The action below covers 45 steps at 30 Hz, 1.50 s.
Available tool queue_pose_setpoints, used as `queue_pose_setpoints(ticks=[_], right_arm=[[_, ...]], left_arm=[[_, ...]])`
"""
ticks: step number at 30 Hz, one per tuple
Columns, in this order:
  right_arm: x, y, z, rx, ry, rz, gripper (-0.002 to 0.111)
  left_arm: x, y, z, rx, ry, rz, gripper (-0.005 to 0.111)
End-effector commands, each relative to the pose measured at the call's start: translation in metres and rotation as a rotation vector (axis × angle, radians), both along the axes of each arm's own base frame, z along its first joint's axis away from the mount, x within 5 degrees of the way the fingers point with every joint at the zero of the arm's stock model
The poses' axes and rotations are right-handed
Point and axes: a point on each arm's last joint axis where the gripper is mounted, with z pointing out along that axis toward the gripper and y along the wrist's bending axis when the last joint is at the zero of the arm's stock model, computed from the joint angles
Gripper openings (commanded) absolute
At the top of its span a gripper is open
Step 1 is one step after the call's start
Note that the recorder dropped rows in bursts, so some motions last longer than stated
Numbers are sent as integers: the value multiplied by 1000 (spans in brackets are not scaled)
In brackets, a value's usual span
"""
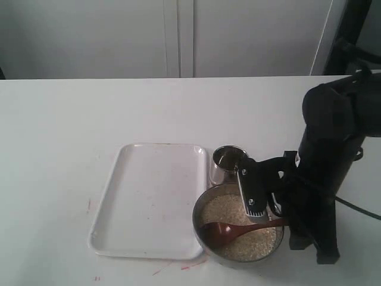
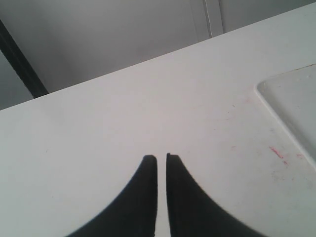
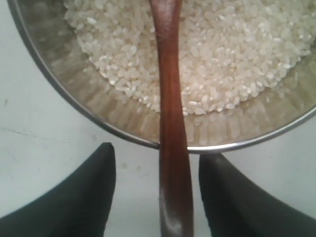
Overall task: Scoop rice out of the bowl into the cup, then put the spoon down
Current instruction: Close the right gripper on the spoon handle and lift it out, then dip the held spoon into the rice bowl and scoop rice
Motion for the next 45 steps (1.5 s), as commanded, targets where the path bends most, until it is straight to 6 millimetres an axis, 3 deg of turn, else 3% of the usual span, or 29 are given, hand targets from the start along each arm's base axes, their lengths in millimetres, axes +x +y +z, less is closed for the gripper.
queue_pose_setpoints(ticks=[1,7,8,10,15,19,22,28,33,38,45], right_arm=[[0,0,-2,0,-6,10,43],[4,-6,-2,-68,-47,-52,19],[4,-9,-2,-96,-48,-87,7],[4,-9,-1,-98,-49,-104,0],[-9,-8,16,-41,-12,-179,0],[-28,2,58,147,25,-537,0],[-50,-1,82,176,88,-702,0],[-83,-12,122,306,-41,-856,0],[-133,-27,152,396,-242,-894,0],[-154,-33,142,409,-258,-936,0],[-157,-24,106,281,-183,-937,0]], left_arm=[[0,0,3,-10,-12,-4,14],[0,0,3,-10,-12,-4,14],[0,0,3,-10,-12,-4,14],[0,0,3,-10,-12,-4,14],[0,0,3,-10,-12,-4,14],[0,0,3,-10,-12,-4,14],[0,0,3,-10,-12,-4,14],[0,0,3,-10,-12,-4,14],[0,0,3,-10,-12,-4,14],[0,0,3,-10,-12,-4,14],[0,0,3,-10,-12,-4,14]])
